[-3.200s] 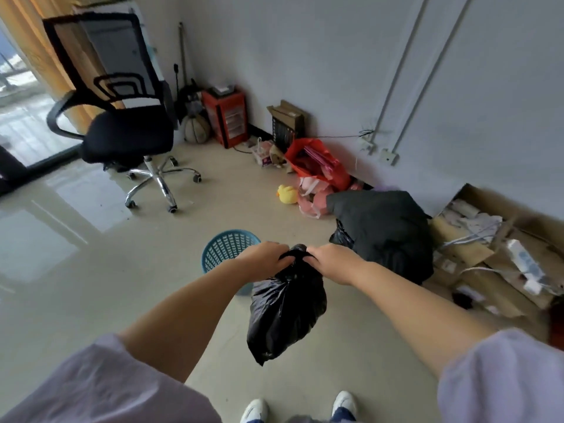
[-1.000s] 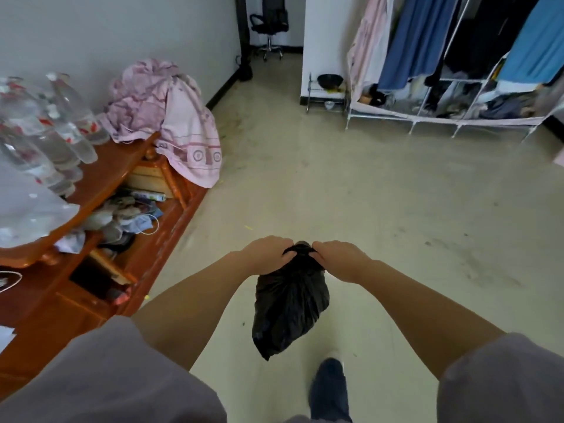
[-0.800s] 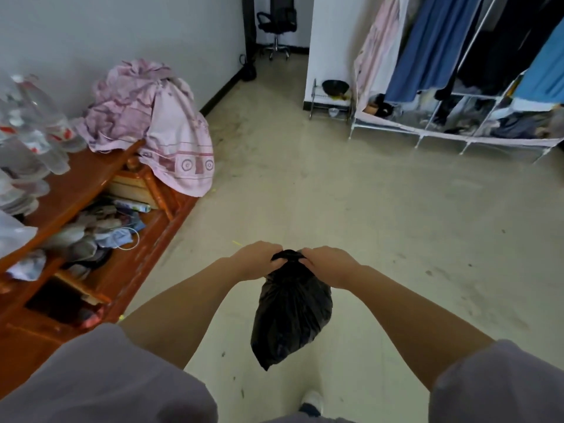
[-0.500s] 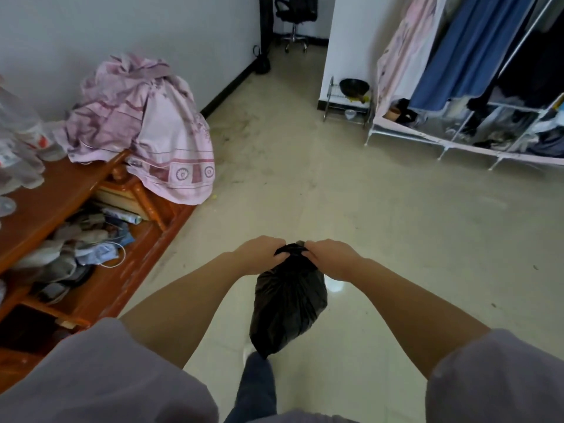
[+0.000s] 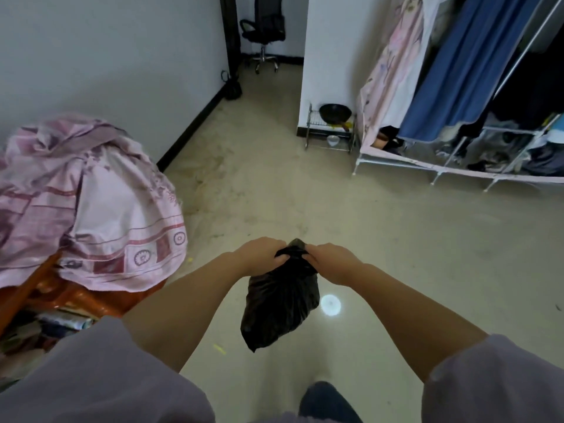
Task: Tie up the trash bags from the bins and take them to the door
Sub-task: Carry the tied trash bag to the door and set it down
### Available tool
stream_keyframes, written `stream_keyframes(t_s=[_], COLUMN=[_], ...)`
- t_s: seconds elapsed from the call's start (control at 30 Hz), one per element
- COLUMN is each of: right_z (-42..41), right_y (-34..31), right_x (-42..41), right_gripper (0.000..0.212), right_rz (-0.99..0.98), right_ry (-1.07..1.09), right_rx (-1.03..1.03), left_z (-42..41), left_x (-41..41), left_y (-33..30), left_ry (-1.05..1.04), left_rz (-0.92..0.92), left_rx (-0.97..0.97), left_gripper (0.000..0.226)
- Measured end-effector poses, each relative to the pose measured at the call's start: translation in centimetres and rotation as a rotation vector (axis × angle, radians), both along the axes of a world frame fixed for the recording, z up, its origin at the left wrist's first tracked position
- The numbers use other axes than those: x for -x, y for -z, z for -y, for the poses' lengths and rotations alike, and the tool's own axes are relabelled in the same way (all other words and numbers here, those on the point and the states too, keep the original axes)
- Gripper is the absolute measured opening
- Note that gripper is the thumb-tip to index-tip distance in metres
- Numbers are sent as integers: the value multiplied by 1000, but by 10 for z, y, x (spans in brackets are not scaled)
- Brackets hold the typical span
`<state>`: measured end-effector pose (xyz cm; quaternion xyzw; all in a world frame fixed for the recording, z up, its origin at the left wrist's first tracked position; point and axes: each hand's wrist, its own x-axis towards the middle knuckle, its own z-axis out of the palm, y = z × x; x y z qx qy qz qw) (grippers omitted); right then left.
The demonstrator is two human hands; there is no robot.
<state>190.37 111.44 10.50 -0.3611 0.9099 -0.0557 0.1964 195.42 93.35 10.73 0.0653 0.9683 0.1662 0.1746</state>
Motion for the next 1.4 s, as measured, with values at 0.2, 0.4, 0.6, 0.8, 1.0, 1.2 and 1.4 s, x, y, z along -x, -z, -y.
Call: stream_keyframes(t_s=[0.2, 0.4, 0.6, 0.8, 1.0, 1.2, 1.4], right_z=[52, 95, 168, 253, 338, 405, 481], right_y=[9, 4, -3, 6, -8, -1, 12], right_x=[146, 304, 434, 570, 698, 812, 950], right_gripper=[33, 34, 36, 34, 33, 37, 33], right_rz=[0, -4, -7, -17, -16, -4, 1], right_ry=[-49, -101, -223, -227, -184, -172, -225], right_rx=[4, -24, -47, -38, 14, 3, 29], left_z=[53, 93, 160, 243, 332, 398, 471], left_x=[144, 286, 401, 535, 668, 782, 914], left_y=[17, 14, 17, 26, 12, 8, 21], left_ry=[-35, -103, -185, -184, -167, -152, -196], left_rz=[1, -25, -31, -47, -59, -3, -6], left_rx=[6, -15, -32, -12, -38, -30, -24], left_gripper=[21, 22, 23, 23, 23, 21, 24])
